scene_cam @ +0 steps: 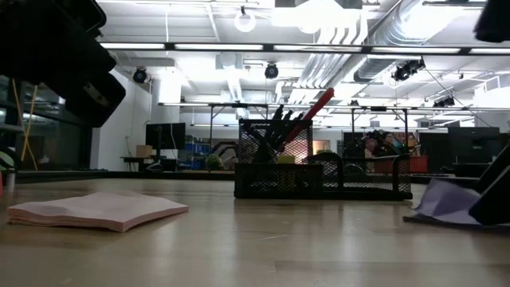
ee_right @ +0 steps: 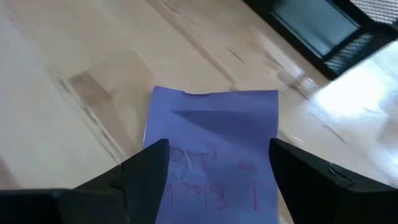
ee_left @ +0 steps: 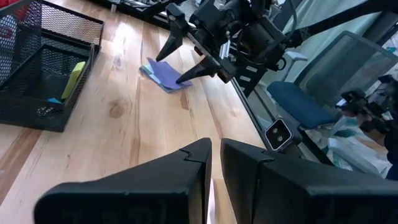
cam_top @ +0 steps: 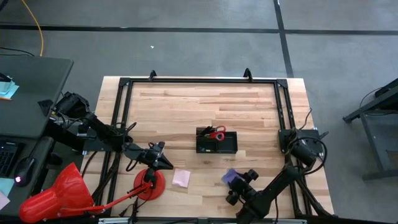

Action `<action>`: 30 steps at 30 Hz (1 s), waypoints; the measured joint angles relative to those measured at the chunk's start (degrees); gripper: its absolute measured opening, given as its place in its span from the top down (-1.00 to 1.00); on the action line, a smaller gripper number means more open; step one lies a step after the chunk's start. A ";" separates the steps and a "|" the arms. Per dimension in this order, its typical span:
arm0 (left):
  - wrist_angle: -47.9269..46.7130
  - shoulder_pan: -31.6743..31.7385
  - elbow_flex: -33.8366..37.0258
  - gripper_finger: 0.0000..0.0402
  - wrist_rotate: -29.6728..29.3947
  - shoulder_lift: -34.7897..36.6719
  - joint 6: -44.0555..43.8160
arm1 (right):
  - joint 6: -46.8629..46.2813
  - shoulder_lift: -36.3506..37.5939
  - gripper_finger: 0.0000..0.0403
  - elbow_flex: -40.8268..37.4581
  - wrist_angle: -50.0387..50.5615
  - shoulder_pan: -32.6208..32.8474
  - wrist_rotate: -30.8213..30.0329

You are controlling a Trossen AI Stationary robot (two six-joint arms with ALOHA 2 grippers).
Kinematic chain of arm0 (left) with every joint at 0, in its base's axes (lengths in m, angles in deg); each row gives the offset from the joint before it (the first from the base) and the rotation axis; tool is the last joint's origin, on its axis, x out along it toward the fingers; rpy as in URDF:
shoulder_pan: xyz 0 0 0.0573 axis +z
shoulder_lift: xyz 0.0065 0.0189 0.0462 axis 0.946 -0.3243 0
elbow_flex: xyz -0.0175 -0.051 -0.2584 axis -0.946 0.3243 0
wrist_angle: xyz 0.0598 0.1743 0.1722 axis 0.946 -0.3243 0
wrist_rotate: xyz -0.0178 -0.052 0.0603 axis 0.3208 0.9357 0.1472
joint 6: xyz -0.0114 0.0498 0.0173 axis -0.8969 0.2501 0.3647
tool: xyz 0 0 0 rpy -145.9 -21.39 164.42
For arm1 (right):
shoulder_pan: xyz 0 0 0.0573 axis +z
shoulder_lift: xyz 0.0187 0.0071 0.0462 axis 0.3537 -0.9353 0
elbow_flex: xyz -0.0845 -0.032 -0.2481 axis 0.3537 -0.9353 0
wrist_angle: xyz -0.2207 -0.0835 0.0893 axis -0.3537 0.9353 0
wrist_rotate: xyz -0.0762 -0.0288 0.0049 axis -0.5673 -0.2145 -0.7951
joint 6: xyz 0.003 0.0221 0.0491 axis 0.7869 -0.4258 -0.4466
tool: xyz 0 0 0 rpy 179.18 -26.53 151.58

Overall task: Pick and place office supplies into organizer
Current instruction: Put the violet sticky note into the black desk organizer

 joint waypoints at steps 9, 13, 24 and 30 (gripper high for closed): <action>0.14 -0.01 0.00 0.86 -0.63 0.02 -0.02 | -2.11 1.25 -0.32 -4.47 -6.71 1.50 -2.24; 0.16 -0.01 0.00 0.86 -0.66 0.02 -0.02 | -2.14 3.43 -0.32 -7.02 -10.23 1.72 0.48; 0.08 -0.01 0.00 0.86 -0.60 0.02 -0.04 | 0.84 8.01 -0.21 -16.42 -30.34 1.88 2.05; -0.10 -0.44 0.00 0.86 -0.21 0.02 -0.08 | 3.04 7.05 0.14 -16.09 -30.98 -0.37 3.47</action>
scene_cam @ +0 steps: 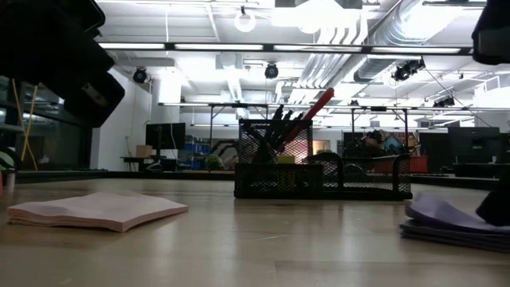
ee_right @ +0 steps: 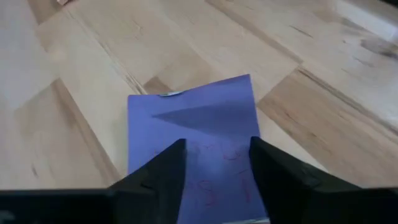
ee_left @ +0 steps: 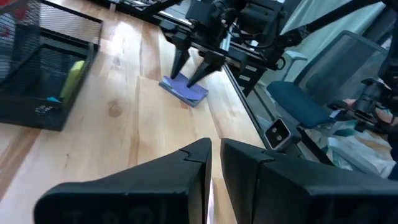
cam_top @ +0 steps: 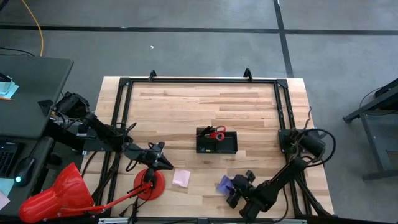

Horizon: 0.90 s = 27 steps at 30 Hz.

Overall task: Pick and place office supplies into organizer
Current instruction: Put the violet sticky note into the black desk organizer

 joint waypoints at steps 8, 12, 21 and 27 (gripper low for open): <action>0.00 -2.66 0.00 0.86 -0.76 -0.02 1.39 | 2.81 -0.34 0.48 0.00 0.88 -1.01 -0.07; 0.00 -2.52 0.00 0.86 -1.50 -0.02 1.41 | 4.49 -0.74 0.83 0.15 1.24 -0.83 -2.94; 0.00 -2.52 0.00 0.86 -1.67 -0.02 1.54 | 7.51 -1.48 0.50 8.29 13.03 0.10 -3.70; 0.00 -2.52 0.00 0.86 -1.91 -0.02 1.59 | 12.36 -1.39 -0.04 13.09 14.98 -0.34 -5.18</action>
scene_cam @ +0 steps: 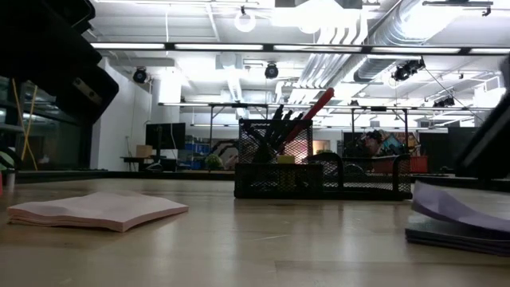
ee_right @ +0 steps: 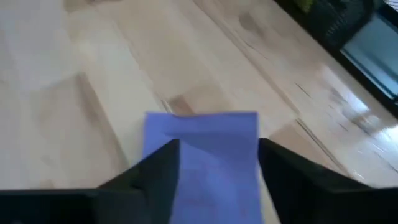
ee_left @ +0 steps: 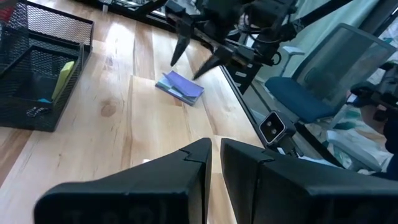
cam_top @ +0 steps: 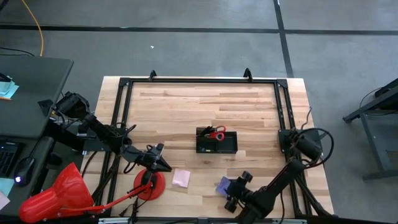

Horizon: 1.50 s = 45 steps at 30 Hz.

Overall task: Pick and place office supplies into organizer
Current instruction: Put the violet sticky note into the black desk organizer

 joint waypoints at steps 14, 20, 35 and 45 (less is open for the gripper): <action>-0.44 -0.01 0.00 0.86 -0.02 -0.02 0.02 | -0.24 0.83 -0.52 -11.08 -17.00 -2.03 5.68; -0.51 -0.02 0.00 0.86 -0.09 -0.02 0.42 | 0.09 0.63 -0.41 -12.34 -16.20 -2.81 7.71; -0.47 -0.02 0.00 0.86 -0.86 -0.02 0.39 | 7.86 1.73 0.92 -10.28 -15.18 -4.67 4.65; -0.46 -0.02 0.00 0.86 -0.85 -0.02 0.10 | 9.97 7.21 0.98 -6.02 0.54 -6.30 -6.51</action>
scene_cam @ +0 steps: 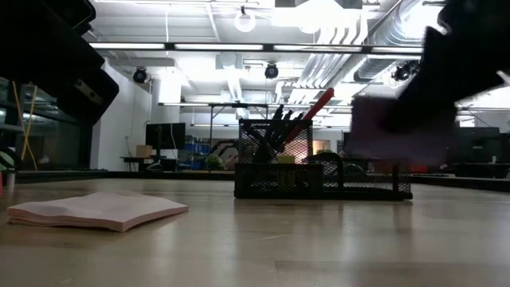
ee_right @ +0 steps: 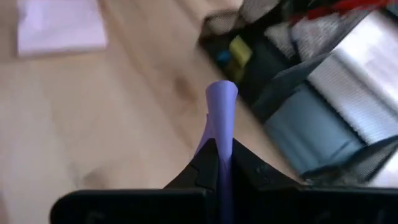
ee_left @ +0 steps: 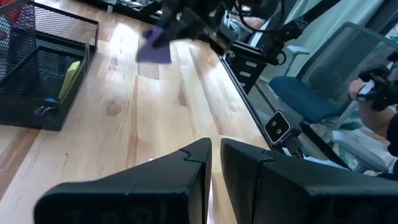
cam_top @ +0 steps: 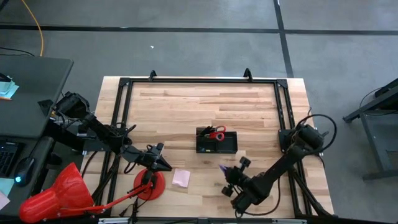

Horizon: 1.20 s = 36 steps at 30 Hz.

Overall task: Pick and place office supplies into organizer
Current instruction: Put the violet sticky note into the black desk organizer

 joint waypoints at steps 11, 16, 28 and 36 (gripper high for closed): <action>0.21 0.00 0.00 0.86 0.01 -0.69 -0.68 | -8.48 1.35 0.95 0.05 15.51 -8.69 -3.06; 0.99 0.00 0.00 0.86 0.02 -2.04 -1.86 | -8.85 1.38 0.98 0.08 16.43 -11.90 -2.69; 3.85 0.00 -0.02 0.86 0.74 -4.92 -3.49 | -8.35 1.40 0.73 0.11 13.89 -16.42 -1.23; 4.07 0.00 -0.02 0.86 0.80 -5.14 -3.98 | -8.37 1.46 -0.09 0.16 13.47 -18.16 -0.19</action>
